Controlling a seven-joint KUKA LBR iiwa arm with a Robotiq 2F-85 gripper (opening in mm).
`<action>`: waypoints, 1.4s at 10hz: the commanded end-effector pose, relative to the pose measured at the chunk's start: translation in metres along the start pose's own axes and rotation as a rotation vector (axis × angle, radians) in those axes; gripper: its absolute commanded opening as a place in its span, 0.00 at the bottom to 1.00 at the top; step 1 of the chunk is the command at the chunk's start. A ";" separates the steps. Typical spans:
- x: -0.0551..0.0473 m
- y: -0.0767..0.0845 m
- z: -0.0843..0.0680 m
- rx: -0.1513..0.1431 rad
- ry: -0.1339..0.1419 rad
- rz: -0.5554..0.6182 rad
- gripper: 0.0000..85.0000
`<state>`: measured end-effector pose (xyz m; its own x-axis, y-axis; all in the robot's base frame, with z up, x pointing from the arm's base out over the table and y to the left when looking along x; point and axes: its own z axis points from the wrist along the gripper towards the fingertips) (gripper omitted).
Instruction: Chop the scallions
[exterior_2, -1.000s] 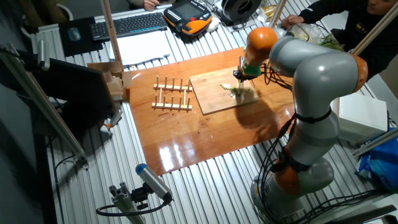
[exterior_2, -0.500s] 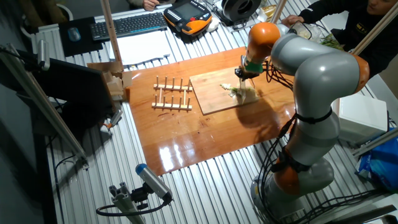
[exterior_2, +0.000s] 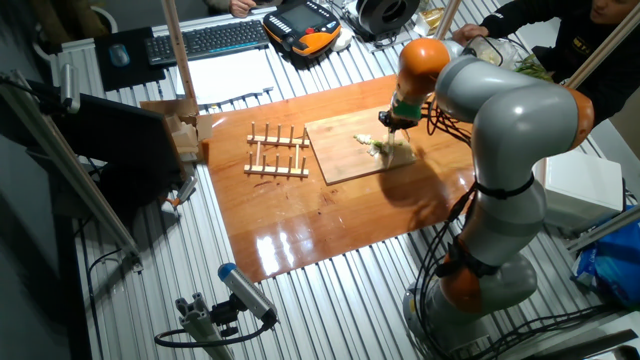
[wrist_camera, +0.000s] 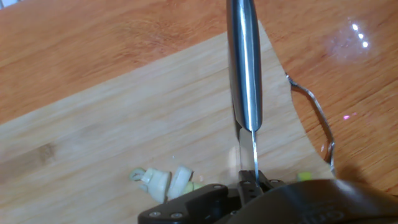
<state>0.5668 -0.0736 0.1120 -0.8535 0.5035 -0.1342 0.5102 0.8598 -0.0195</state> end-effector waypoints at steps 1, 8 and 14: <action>0.001 0.000 0.000 0.007 0.002 0.016 0.00; 0.007 -0.005 0.007 0.017 0.001 0.024 0.00; 0.010 -0.007 0.020 0.026 -0.028 0.023 0.00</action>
<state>0.5571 -0.0761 0.0909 -0.8386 0.5198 -0.1629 0.5321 0.8457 -0.0405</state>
